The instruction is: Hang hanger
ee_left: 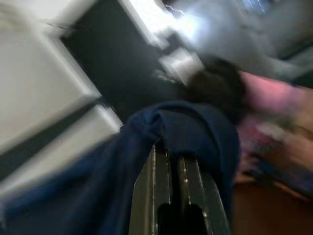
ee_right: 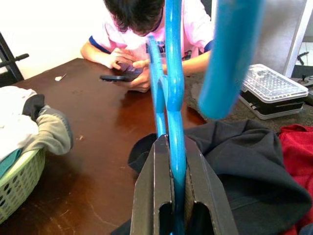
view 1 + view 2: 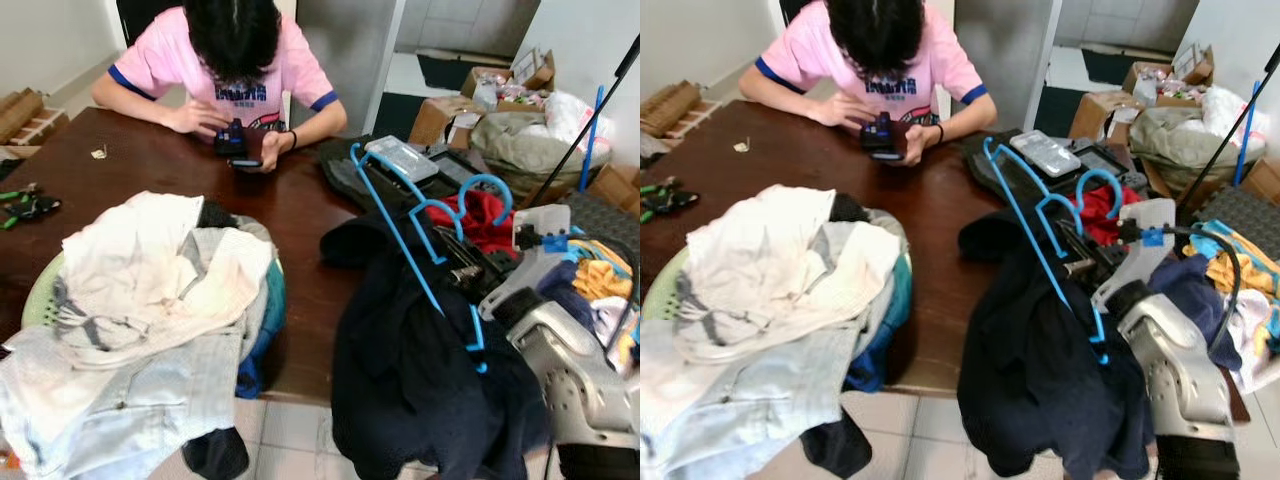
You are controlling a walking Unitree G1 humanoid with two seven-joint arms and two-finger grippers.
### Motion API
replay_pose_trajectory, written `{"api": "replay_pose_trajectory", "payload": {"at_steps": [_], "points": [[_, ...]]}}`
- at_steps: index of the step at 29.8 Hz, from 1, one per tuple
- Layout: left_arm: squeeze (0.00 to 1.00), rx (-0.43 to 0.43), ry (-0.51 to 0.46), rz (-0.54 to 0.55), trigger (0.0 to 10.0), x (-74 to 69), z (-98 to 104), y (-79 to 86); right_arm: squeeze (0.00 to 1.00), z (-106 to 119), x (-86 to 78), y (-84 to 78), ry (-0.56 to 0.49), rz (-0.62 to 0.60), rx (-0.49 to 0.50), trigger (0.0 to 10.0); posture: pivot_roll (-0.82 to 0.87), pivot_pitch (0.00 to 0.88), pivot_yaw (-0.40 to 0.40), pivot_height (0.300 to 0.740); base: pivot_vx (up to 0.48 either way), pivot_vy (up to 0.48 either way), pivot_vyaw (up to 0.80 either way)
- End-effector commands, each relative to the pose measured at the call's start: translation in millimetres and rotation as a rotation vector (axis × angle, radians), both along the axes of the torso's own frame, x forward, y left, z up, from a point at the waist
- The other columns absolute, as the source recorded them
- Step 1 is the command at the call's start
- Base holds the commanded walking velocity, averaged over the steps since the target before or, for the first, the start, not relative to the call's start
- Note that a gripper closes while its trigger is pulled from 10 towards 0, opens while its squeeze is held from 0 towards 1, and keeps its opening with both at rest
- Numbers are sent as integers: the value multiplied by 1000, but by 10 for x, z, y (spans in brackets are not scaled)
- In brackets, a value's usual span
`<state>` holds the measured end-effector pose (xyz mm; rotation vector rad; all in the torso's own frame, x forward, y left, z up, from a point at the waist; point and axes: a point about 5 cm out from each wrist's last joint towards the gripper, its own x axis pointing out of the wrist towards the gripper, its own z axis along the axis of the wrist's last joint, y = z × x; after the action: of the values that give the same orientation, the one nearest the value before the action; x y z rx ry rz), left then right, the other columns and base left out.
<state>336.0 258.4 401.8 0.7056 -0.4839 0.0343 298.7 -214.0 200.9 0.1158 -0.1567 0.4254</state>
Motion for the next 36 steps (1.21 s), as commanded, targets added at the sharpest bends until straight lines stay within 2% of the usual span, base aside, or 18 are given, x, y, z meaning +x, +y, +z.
{"api": "replay_pose_trajectory", "payload": {"at_steps": [1,2,3,4,5,6,8,13,18,19,20,22,25,26,27,29,33,36], "points": [[0,23,10,-152,10000,-47,-24,-269,0,-43,-29,-42,21,-16,-12,10000,110,118,-50,740,0,0,0],[0,23,10,-152,10000,-47,-24,-269,0,-43,-29,-42,21,-16,-12,10000,110,118,-50,740,0,0,0],[0,86,141,-353,10000,-55,-360,-640,0,-54,-35,-40,25,-18,-16,10000,110,120,-47,740,0,0,0],[0,86,141,-353,10000,-55,-360,-640,0,-54,-35,-40,25,-18,-16,10000,110,120,-47,740,0,0,0],[0,122,229,-497,10000,-116,-591,-882,0,-61,-41,-36,28,-18,-18,10000,109,123,-44,740,0,0,0],[0,157,347,-661,10000,-241,-850,-1127,0,-65,-45,-34,30,-18,-20,10000,108,123,-45,740,0,0,0],[0,235,493,-844,10000,-472,-1178,-1372,0,-71,-51,-34,33,-19,-21,10000,108,128,-42,740,0,0,0],[0,309,599,-939,10000,-636,-1360,-1424,0,-79,-61,-39,37,-20,-22,10000,109,133,-40,740,0,0,0],[0,354,667,-992,10000,-735,-1434,-1410,0,-87,-64,-30,40,-18,-22,10000,112,134,-41,740,0,0,0],[0,381,711,-1029,10000,-807,-1479,-1408,0,-89,-63,-21,40,-15,-22,10000,111,135,-41,740,0,0,0],[0,381,711,-1029,10000,-807,-1479,-1408,0,-89,-63,-21,40,-15,-22,10000,111,135,-41,740,0,0,0],[0,386,793,-1086,10000,-934,-1533,-1409,0,-88,-63,-10,41,-11,-22,10000,109,134,-41,740,0,0,0],[8,385,830,-1113,10000,-988,-1550,-1401,0,-87,-63,-8,41,-9,-22,10000,109,134,-41,740,0,0,0],[698,376,856,-1123,10000,-1010,-1553,-1389,0,-86,-63,-10,41,-7,-24,10000,104,132,-43,740,0,0,0],[1000,370,872,-1124,10000,-1018,-1544,-1368,0,-84,-63,-12,41,-6,-25,10000,104,132,-43,740,0,0,0],[1000,370,878,-1120,10000,-1014,-1528,-1342,0,-81,-63,-14,41,-6,-27,10000,104,132,-43,740,0,0,0],[1000,309,804,-1055,10000,-891,-1360,-1246,0,-76,-59,-22,41,-5,-32,10000,101,128,-45,740,0,0,0],[1000,177,698,-1036,10000,-808,-1083,-1142,0,-73,-52,-16,41,-2,-35,10000,101,124,-46,740,0,0,0]]}}
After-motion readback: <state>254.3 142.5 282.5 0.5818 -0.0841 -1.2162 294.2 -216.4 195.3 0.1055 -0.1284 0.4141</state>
